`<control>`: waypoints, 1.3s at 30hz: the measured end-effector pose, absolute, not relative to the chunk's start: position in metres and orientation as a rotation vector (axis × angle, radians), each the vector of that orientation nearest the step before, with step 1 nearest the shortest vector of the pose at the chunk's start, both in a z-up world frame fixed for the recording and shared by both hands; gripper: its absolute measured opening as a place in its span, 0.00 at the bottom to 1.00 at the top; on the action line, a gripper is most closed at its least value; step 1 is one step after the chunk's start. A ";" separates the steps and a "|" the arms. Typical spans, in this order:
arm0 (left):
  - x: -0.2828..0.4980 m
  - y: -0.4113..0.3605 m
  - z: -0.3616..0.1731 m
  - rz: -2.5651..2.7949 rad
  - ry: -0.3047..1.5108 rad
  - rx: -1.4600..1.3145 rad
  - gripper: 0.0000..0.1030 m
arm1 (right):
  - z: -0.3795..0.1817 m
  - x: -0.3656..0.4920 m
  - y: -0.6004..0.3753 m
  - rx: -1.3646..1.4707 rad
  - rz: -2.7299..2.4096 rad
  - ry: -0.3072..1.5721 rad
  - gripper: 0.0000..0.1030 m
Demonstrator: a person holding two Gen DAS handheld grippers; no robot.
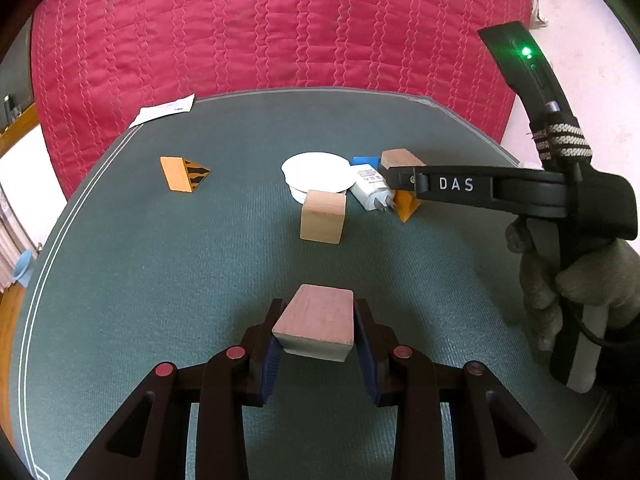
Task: Organize rigid objects
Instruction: 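Grasp the tall brown wooden block with the right gripper while the left holds the pink cube, then carry the brown block into the clear bowl and open the right gripper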
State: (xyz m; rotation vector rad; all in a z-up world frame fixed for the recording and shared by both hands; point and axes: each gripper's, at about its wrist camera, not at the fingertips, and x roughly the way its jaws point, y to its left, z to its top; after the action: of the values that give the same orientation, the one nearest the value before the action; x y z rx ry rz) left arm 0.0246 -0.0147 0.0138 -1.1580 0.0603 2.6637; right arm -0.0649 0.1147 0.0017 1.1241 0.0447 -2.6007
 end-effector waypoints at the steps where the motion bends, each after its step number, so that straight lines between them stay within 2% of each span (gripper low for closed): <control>1: 0.025 -0.015 0.013 2.664 0.063 -1.160 0.34 | 0.001 -0.064 0.115 1.119 -2.601 0.049 0.34; 18: 0.025 -0.014 0.013 2.671 0.068 -1.157 0.34 | 0.009 -0.021 0.157 1.098 -2.591 -0.046 0.30; 39: 0.033 -0.002 0.018 2.672 0.076 -1.138 0.34 | 0.027 0.026 0.224 1.044 -2.648 -0.211 0.30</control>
State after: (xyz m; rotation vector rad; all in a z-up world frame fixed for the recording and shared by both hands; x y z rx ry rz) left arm 0.0330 -0.0019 0.0179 -1.1376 0.0758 2.6724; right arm 0.0258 0.2239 0.0273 1.0437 -0.2110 -2.6477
